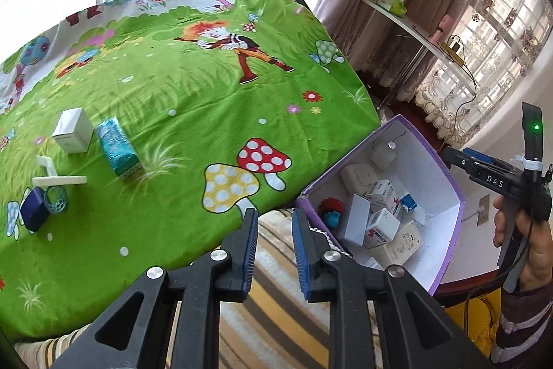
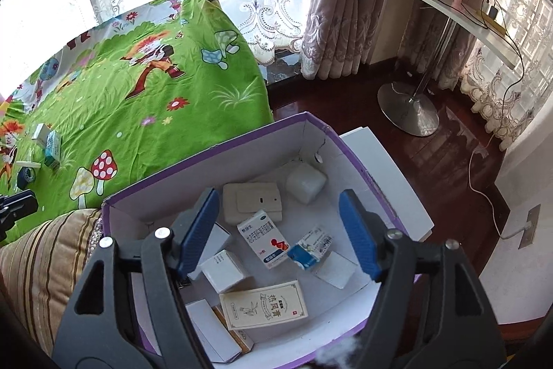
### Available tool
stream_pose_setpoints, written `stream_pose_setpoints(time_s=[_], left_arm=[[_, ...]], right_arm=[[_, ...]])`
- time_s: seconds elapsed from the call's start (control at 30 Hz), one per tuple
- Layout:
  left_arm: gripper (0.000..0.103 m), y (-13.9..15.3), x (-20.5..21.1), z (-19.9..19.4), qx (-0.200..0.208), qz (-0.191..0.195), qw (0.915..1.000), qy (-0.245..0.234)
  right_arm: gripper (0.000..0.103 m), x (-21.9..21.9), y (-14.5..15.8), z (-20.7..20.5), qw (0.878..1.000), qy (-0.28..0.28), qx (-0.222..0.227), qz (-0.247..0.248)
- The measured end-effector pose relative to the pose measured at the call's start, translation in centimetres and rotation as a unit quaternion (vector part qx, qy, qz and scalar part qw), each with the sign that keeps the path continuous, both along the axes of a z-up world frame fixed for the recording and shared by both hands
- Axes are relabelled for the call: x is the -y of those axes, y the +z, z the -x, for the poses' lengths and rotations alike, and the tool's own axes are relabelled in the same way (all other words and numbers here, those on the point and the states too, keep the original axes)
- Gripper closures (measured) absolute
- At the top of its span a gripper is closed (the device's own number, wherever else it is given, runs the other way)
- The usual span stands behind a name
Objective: Organize rigid objects
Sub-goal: 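Move both tools back over the bed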
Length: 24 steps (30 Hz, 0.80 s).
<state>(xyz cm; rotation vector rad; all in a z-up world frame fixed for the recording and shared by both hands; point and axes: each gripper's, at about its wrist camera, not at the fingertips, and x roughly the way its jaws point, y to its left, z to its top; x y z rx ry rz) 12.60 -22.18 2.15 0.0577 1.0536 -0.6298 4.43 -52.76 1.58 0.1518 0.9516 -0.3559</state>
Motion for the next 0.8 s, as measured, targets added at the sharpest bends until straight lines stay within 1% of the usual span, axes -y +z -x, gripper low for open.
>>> stream_pose_setpoints(time_s=[0.2, 0.4, 0.53, 0.7, 0.8], left_arm=[[0.081, 0.2, -4.7, -0.5, 0.002, 0.012, 0.9989, 0.045], [0.081, 0.3, -10.1, -0.8, 0.004, 0.016, 0.9948, 0.101], [0.080, 0.0, -13.8, -0.7, 0.003, 0.019, 0.9909, 0.133], [0.071, -0.5, -17.6, -0.7, -0.006, 0.025, 0.9853, 0.169], [0.068, -0.8, -19.5, -0.8, -0.009, 0.029, 0.9820, 0.187]], right_arm=[[0.028, -2.6, 1.2, -0.3, 1.000, 0.019, 0.011, -0.008], [0.027, -6.9, 2.9, -1.4, 0.997, 0.068, 0.032, -0.020], [0.027, -10.2, 3.2, -2.6, 0.994, 0.104, 0.034, -0.026], [0.027, -13.7, 3.1, -4.0, 0.989, 0.140, 0.031, -0.033], [0.027, -15.6, 2.9, -4.7, 0.986, 0.160, 0.025, -0.033]])
